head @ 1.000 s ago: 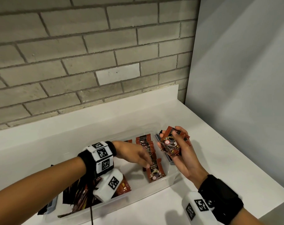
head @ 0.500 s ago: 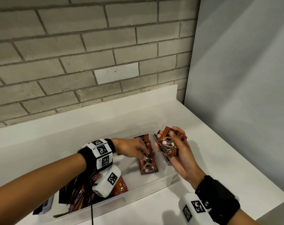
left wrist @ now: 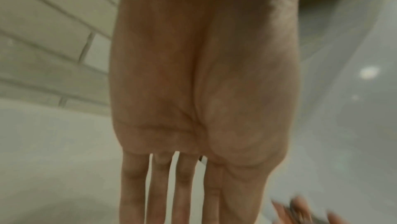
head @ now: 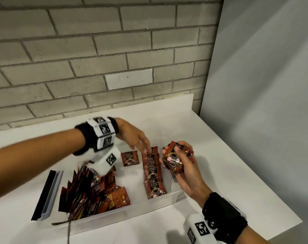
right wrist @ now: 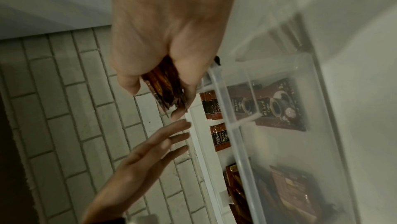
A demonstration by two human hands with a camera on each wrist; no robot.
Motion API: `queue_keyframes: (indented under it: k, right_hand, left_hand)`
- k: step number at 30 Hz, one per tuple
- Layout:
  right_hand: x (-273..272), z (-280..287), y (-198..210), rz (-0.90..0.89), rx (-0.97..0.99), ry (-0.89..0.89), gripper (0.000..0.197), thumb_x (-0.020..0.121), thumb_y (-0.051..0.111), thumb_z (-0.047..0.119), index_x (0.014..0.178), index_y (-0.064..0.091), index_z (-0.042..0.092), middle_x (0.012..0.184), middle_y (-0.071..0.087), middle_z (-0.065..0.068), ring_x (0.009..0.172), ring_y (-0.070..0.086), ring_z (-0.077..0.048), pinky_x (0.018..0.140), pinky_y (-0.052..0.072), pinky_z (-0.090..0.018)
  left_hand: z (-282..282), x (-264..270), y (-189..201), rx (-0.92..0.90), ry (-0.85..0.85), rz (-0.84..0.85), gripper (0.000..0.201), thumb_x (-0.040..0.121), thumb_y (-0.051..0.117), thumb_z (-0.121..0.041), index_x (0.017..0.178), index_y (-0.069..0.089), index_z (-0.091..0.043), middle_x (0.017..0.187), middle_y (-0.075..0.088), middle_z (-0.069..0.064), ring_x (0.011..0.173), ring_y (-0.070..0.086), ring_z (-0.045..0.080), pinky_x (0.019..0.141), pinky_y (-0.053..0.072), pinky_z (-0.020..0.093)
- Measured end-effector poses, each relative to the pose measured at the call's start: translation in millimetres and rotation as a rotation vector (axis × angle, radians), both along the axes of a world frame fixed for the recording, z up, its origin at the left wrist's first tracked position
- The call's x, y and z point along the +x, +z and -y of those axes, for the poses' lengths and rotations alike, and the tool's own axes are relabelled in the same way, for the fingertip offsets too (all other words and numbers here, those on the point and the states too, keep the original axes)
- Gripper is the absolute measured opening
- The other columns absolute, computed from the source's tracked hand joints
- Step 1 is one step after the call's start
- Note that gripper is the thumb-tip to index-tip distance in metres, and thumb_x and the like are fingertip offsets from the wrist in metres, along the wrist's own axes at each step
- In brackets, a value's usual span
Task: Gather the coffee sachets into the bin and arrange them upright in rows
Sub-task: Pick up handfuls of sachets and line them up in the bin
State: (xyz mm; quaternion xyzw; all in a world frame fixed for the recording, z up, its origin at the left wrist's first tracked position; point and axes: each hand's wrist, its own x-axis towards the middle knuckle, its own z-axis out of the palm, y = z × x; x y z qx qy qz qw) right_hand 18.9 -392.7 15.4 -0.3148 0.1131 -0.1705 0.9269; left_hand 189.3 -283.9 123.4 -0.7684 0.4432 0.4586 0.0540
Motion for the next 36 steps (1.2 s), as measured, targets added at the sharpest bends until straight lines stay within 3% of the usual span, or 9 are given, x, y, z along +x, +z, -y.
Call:
queue_keyframes:
  k: [3, 7, 13, 16, 20, 23, 26, 28, 36]
  right_hand:
    - [-0.3, 0.2, 1.7, 0.016, 0.034, 0.054, 0.021, 0.087, 0.055, 0.009, 0.106, 0.054, 0.017, 0.104, 0.061, -0.025, 0.092, 0.063, -0.033, 0.083, 0.055, -0.049]
    - [-0.2, 4.3, 2.4, -0.021, -0.050, 0.103, 0.027, 0.093, 0.042, -0.002, 0.111, 0.056, 0.013, 0.113, 0.064, -0.028, 0.104, 0.064, -0.040, 0.080, 0.057, -0.051]
    - [-0.3, -0.4, 14.2, -0.042, -0.211, 0.216, 0.037, 0.082, 0.058, -0.003, 0.117, 0.057, 0.008, 0.113, 0.067, -0.021, 0.099, 0.065, -0.046, 0.072, 0.058, -0.052]
    - [0.6, -3.1, 16.6, -0.097, -0.288, 0.203, 0.037, 0.082, 0.061, -0.003, 0.116, 0.059, 0.011, 0.111, 0.069, -0.018, 0.096, 0.067, -0.045, 0.067, 0.060, -0.049]
    - [-0.8, -2.3, 19.1, -0.182, -0.399, 0.138, 0.034, 0.083, 0.065, 0.000, 0.115, 0.060, 0.013, 0.107, 0.070, -0.017, 0.087, 0.071, -0.035, 0.058, 0.058, -0.036]
    - [-1.0, 5.9, 21.3, -0.224, -0.462, 0.063, 0.031, 0.087, 0.066, 0.011, 0.117, 0.059, 0.013, 0.105, 0.070, -0.017, 0.091, 0.070, -0.029, 0.067, 0.059, -0.035]
    - [-2.9, 15.6, 23.8, -0.230, -0.412, 0.045, 0.019, 0.099, 0.049, 0.015, 0.117, 0.056, 0.014, 0.100, 0.069, -0.018, 0.093, 0.068, -0.030, 0.077, 0.058, -0.044]
    - [-5.0, 20.9, 25.1, -0.232, -0.350, 0.045, 0.024, 0.100, 0.039, 0.009, 0.118, 0.055, 0.014, 0.102, 0.068, -0.021, 0.095, 0.067, -0.034, 0.078, 0.058, -0.049]
    - [-6.0, 19.7, 26.4, -0.265, -0.359, 0.047, 0.030, 0.099, 0.036, 0.003, 0.122, 0.053, 0.011, 0.104, 0.068, -0.023, 0.097, 0.068, -0.036, 0.080, 0.057, -0.054]
  left_hand:
    - [-5.9, 13.6, 25.4, -0.134, 0.097, 0.007, 0.033, 0.099, 0.050, -0.022, 0.132, 0.053, -0.022, 0.131, 0.054, -0.006, 0.117, 0.050, 0.008, 0.093, 0.044, 0.019]
    - [-10.4, -1.5, 13.5, -0.283, 0.144, -0.018, 0.037, 0.098, 0.051, -0.030, 0.132, 0.053, -0.017, 0.129, 0.058, 0.002, 0.115, 0.057, 0.016, 0.096, 0.049, 0.025]
    - [-16.3, -23.4, -9.2, -0.495, 0.288, -0.184, 0.038, 0.092, 0.061, -0.023, 0.125, 0.050, -0.008, 0.112, 0.062, 0.014, 0.088, 0.067, 0.020, 0.086, 0.055, 0.030]
    - [-20.8, -21.9, -14.1, -0.592, 0.365, -0.234, 0.031, 0.088, 0.066, -0.014, 0.116, 0.054, -0.006, 0.099, 0.064, 0.015, 0.084, 0.066, 0.029, 0.077, 0.058, 0.029]
    - [-27.4, -17.4, -20.3, -0.670, 0.453, -0.276, 0.022, 0.090, 0.063, -0.008, 0.109, 0.060, 0.003, 0.103, 0.066, 0.025, 0.080, 0.067, 0.028, 0.074, 0.059, 0.027]
    - [-30.3, -18.4, -33.5, -0.641, 0.558, -0.300, 0.014, 0.090, 0.061, -0.002, 0.103, 0.061, 0.003, 0.093, 0.067, 0.023, 0.067, 0.070, 0.017, 0.064, 0.058, 0.021]
    - [-33.0, -18.8, -49.3, -0.538, 0.589, -0.307, 0.020, 0.089, 0.063, -0.001, 0.106, 0.061, 0.008, 0.084, 0.069, 0.014, 0.063, 0.071, 0.014, 0.061, 0.056, 0.018]
    - [-34.1, -19.0, -59.6, -0.467, 0.592, -0.277, 0.024, 0.087, 0.065, 0.000, 0.108, 0.062, 0.011, 0.082, 0.069, 0.011, 0.060, 0.070, 0.013, 0.058, 0.055, 0.017]
    - [-28.5, -23.2, -94.2, -0.231, 0.518, -0.170, 0.020, 0.078, 0.076, -0.002, 0.096, 0.071, 0.005, 0.092, 0.071, 0.021, 0.057, 0.066, 0.014, 0.063, 0.059, 0.020]
